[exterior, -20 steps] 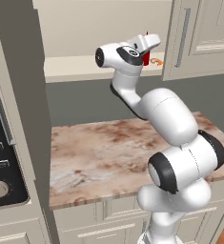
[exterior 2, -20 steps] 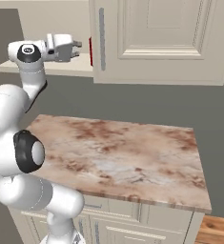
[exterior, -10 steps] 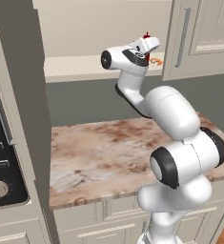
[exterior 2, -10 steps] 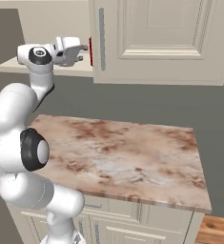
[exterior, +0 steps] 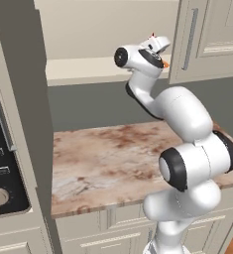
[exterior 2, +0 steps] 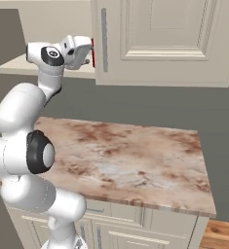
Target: The dining table condiment station is running low on ketchup. Refill the condiment station by opening the cabinet and taking the ketchup from the cabinet and placing it on the dining table.
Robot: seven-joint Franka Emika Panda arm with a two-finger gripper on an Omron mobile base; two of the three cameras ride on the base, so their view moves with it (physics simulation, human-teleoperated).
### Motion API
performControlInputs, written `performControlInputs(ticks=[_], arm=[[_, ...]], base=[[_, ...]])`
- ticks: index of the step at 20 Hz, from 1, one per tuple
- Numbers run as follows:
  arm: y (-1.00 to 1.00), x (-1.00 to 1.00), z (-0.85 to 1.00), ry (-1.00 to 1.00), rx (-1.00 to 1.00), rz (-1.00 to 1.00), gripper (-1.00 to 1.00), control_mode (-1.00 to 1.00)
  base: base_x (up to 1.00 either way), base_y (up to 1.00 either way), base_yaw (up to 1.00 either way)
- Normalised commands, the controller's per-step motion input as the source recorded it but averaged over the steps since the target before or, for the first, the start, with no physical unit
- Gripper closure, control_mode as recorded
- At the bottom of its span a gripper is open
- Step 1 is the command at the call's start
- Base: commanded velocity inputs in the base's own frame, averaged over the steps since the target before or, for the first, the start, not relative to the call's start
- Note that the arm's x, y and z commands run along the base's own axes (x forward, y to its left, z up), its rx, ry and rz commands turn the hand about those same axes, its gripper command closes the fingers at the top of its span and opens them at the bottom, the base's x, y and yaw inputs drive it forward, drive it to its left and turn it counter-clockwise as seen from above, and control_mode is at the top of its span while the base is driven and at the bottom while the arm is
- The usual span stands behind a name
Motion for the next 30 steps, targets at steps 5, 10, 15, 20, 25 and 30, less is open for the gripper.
performControlInputs(ticks=[5, 10, 15, 20, 25, 30], arm=[[-0.31, 0.0, -0.05, 0.09, 0.0, 0.07, -1.0, -1.0], [-0.42, -0.23, 0.0, 0.0, 0.0, 0.01, -1.0, -1.0], [-0.52, -0.65, 0.0, -0.04, 0.0, 0.0, -1.0, -1.0], [-0.68, -0.87, 0.0, -0.07, 0.01, 0.0, -1.0, -1.0], [-0.95, -0.79, 0.0, -0.03, 0.05, 0.0, -1.0, -1.0], [-1.0, -0.88, 0.0, -0.07, 0.08, 0.0, -1.0, -1.0]], base=[[0.0, 0.0, 0.0], [0.0, 0.0, 0.0], [0.0, 0.0, 0.0], [0.0, 0.0, 0.0], [0.0, 0.0, 0.0], [0.0, 0.0, 0.0]])
